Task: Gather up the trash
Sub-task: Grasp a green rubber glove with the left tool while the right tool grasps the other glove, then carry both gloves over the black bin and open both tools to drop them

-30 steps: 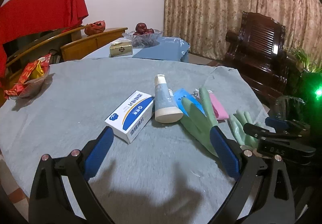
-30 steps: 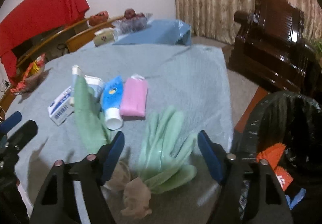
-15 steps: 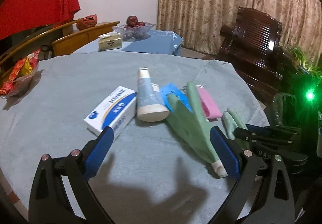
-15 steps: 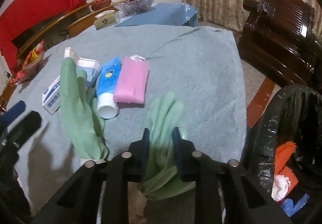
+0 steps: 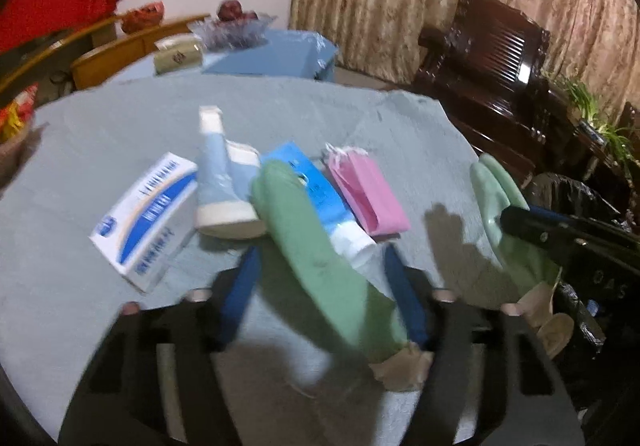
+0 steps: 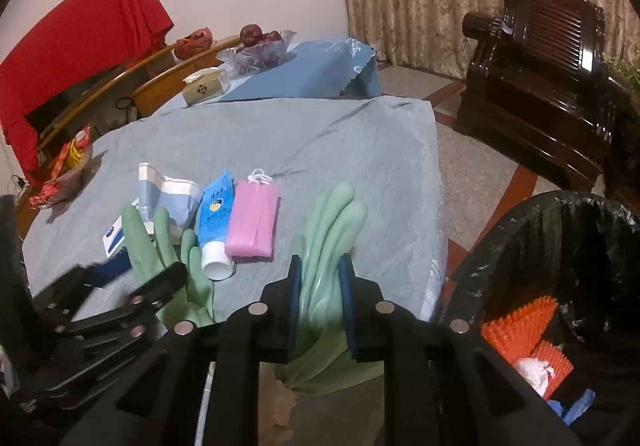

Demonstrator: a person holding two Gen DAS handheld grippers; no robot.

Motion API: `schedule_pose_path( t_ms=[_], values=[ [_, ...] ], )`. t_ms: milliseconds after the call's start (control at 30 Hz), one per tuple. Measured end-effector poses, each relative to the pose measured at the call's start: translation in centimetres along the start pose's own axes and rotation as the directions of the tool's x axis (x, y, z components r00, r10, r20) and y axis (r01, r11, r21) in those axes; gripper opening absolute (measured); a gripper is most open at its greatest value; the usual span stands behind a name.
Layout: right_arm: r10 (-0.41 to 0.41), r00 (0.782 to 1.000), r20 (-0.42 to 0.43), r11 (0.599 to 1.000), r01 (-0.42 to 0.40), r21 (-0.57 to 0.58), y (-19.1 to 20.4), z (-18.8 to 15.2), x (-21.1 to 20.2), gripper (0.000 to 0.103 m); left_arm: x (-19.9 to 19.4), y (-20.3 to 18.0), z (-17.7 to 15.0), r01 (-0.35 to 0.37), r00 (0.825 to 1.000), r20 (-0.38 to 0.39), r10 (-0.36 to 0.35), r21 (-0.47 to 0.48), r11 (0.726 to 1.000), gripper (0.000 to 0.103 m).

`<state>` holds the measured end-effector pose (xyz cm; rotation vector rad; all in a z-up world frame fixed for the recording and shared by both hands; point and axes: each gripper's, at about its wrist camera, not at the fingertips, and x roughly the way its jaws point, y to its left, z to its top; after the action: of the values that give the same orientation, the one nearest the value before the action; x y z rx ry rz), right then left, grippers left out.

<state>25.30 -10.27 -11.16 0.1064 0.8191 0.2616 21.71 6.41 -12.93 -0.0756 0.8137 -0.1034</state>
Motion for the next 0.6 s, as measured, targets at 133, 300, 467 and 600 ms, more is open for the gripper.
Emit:
schedule_pose_path(
  t_ms=[133,300,467,600],
  values=[
    [0.008,1.0,0.005,1.0,-0.008,0.004,-0.1,-0.1,-0.2,0.019,0.0,0.0,-0.2,0.025,1.0,-0.015,-0.025,-0.014,1.0,0.017],
    [0.028,0.999,0.032,1.0,-0.028,0.005,0.0,-0.2,-1.2,0.019,-1.7,-0.1,-0.2,0.035,0.999,0.009,-0.035,-0.01,0.999,0.01],
    [0.043,0.997,0.064,0.999,-0.043,0.001,0.5,-0.3,-2.9,0.019,-4.6,-0.5,0.1,0.038,0.997,0.06,-0.038,0.007,0.999,0.008],
    [0.059,0.994,0.09,0.998,-0.059,0.001,0.5,-0.5,-4.8,0.019,-6.6,-0.9,0.4,0.044,0.995,0.09,-0.044,0.006,0.999,0.007]
  ],
)
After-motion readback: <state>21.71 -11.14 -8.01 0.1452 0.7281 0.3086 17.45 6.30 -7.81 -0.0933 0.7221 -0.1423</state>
